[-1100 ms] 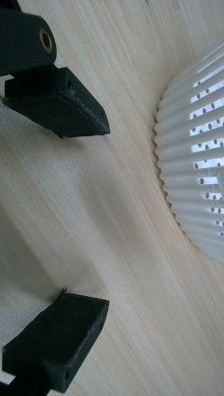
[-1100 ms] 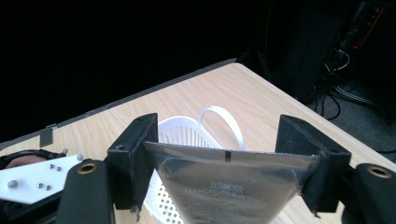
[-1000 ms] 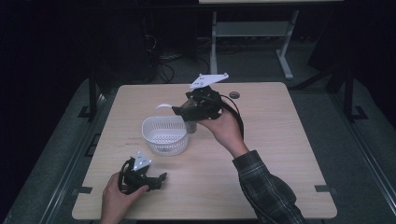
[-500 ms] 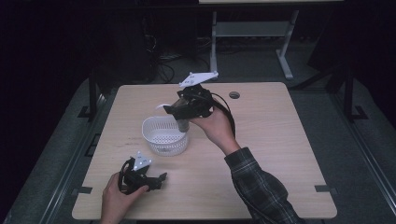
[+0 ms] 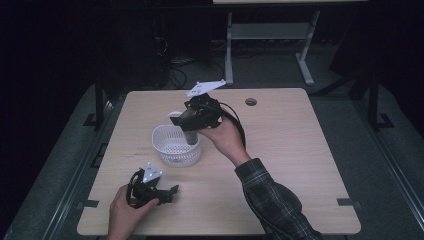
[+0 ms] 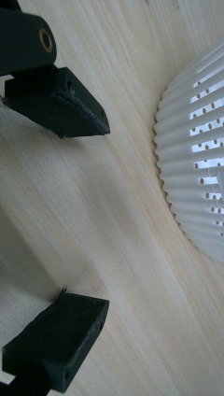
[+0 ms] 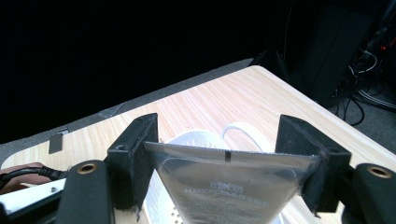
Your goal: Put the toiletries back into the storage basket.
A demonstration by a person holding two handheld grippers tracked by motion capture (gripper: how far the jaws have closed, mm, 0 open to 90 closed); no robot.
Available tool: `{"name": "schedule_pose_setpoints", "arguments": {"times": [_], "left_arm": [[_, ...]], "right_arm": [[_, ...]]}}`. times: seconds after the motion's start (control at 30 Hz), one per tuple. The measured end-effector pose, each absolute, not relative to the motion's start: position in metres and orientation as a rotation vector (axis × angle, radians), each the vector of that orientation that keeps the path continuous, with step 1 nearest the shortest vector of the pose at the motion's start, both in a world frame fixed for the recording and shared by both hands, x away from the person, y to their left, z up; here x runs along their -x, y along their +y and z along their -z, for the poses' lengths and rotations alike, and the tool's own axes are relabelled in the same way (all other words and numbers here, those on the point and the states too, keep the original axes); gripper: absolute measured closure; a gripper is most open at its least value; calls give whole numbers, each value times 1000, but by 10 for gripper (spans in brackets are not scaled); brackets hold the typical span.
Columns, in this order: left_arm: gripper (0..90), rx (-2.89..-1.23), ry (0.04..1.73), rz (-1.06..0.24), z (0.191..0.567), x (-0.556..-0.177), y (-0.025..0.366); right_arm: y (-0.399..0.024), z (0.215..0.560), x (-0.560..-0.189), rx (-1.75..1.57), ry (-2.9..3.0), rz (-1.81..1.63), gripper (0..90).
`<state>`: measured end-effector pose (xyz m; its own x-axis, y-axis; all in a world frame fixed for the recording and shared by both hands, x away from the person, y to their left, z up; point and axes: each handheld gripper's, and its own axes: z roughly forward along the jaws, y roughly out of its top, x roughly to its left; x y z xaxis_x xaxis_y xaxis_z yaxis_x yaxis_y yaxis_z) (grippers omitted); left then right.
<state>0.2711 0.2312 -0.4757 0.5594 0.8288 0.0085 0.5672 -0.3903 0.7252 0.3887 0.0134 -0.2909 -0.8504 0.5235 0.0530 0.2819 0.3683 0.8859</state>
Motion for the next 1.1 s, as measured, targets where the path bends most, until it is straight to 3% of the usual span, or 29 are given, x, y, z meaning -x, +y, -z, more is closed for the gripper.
{"name": "schedule_pose_setpoints", "arguments": {"times": [1.1], "left_arm": [[127, -2111, 1107, -487, 476, -271, 231]], "right_arm": [[27, 324, -392, -718, 2466, -1423, 301]]}}
